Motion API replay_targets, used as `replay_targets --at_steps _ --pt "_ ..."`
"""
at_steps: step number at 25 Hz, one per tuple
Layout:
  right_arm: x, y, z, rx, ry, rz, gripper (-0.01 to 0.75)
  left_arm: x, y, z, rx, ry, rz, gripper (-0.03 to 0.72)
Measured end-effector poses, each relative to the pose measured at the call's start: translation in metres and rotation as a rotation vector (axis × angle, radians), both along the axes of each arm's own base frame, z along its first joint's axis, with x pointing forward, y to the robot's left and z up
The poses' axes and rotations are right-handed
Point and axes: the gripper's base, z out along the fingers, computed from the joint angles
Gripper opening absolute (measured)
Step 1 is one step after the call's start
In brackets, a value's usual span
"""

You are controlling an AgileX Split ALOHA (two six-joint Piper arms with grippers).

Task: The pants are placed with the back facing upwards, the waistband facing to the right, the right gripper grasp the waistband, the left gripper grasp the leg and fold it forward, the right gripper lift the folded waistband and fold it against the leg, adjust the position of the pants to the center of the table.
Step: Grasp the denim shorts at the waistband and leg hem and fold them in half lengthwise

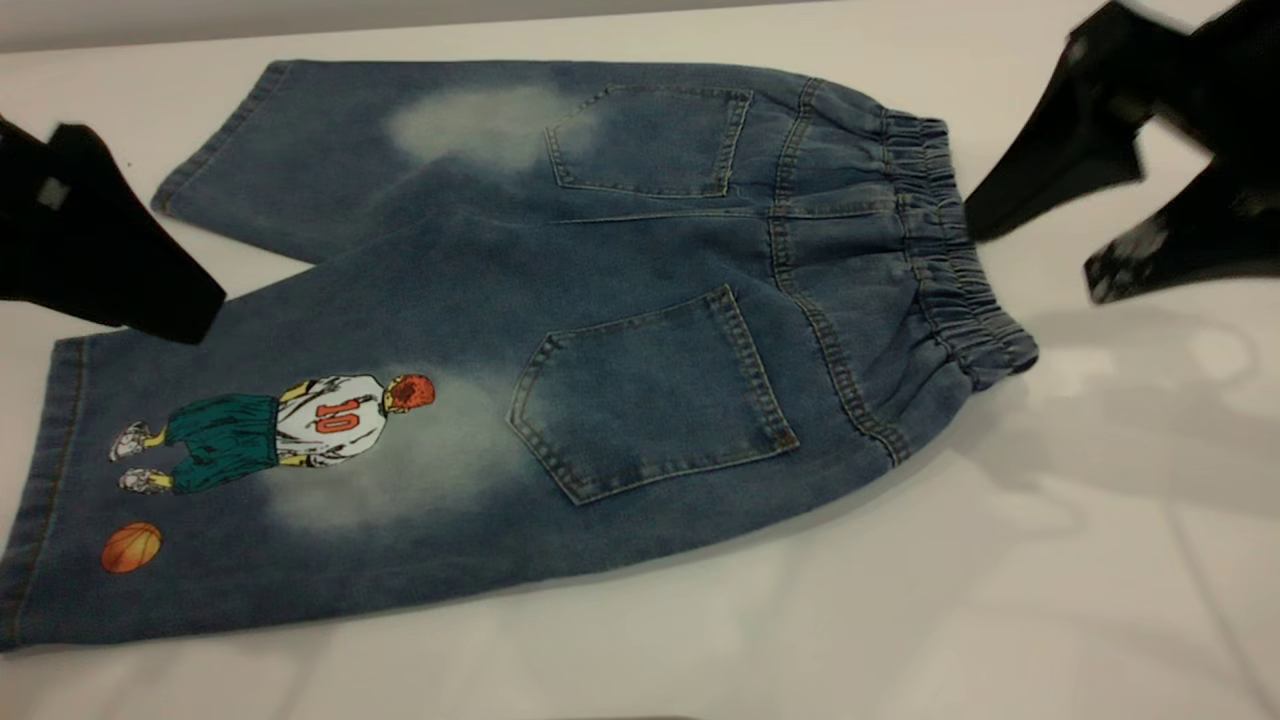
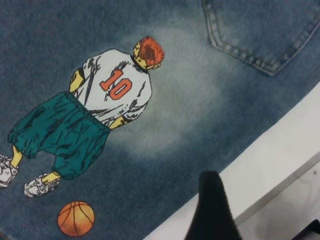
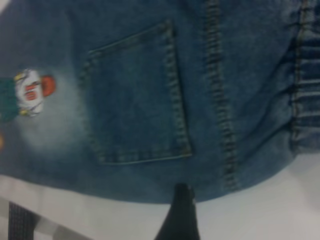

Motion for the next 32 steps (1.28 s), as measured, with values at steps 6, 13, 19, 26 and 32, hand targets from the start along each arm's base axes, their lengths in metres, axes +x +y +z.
replay_targets --at_steps 6,13,19,26,32 --pt "0.017 -0.002 -0.039 0.012 0.09 -0.032 0.573 0.006 0.0 -0.004 0.005 0.007 0.006 0.466" --pt "0.024 -0.032 -0.06 0.081 0.151 -0.092 0.573 0.006 0.0 -0.004 0.006 0.006 0.006 0.466" --pt "0.023 -0.037 -0.071 0.154 0.169 -0.091 0.573 0.006 0.0 -0.004 0.006 0.006 0.007 0.465" --pt "0.025 -0.034 -0.082 0.202 0.176 -0.091 0.573 0.006 0.0 -0.004 0.007 0.004 0.008 0.465" --pt "0.03 -0.032 -0.088 0.238 0.17 -0.089 0.573 0.006 0.0 -0.004 0.007 0.004 0.008 0.465"
